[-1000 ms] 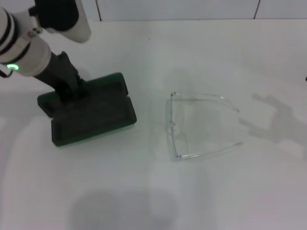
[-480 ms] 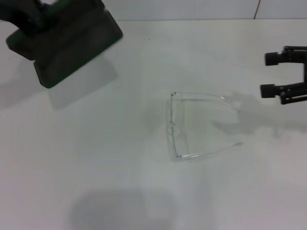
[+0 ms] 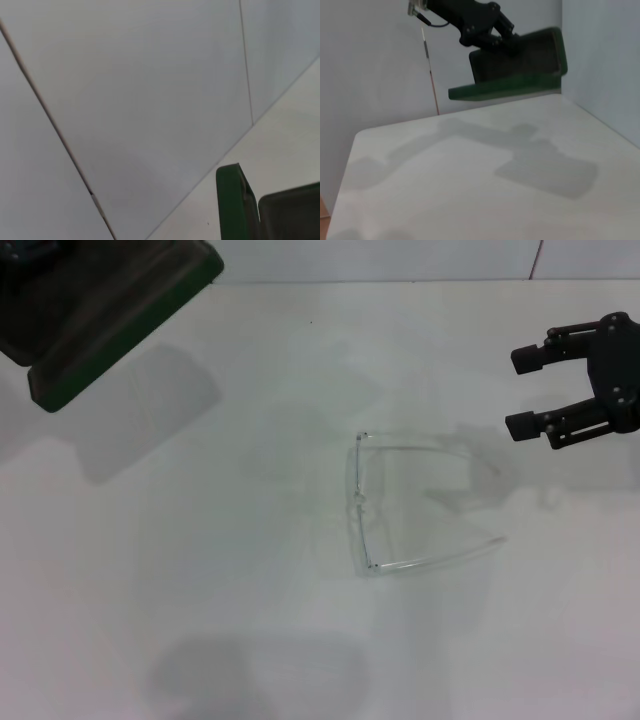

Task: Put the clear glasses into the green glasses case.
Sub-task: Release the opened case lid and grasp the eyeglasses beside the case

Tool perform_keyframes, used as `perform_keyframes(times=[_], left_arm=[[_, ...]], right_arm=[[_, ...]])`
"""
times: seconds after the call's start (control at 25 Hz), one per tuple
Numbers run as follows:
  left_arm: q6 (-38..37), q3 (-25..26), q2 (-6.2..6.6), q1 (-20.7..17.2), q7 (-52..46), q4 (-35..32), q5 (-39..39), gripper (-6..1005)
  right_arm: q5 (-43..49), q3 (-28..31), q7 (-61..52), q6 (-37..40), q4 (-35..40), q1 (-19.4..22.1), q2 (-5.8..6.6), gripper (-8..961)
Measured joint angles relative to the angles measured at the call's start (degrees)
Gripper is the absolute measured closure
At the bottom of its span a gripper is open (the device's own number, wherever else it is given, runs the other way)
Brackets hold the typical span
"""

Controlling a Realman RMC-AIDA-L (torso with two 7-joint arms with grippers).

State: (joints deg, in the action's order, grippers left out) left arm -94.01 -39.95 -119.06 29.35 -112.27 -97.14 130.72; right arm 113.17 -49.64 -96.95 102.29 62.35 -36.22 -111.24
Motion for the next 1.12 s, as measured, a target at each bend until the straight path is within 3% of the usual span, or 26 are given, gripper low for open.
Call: perform_keyframes(times=[0.88,1.0,1.12], left_arm=[[-0.36,0.78,-0.21,-1.58,2.07,-0.07,-2.90,832],[-0.60,-0.97,-0.07,-1.59,2.11,-0.22,-1.70,832],[-0.63,-5.67,0.20,-1.31,1.88,-1.41,4.21,832]], right_arm=[[1.27,-2.39,-0.34,-0.36,2.33,0.53,-0.45,125],[1.27,-2.39,-0.28,-0.33,2.34,0.72,-0.47,125],[1.27,-2.38,-0.19,-0.40,2.34,0.87,-0.47,125]])
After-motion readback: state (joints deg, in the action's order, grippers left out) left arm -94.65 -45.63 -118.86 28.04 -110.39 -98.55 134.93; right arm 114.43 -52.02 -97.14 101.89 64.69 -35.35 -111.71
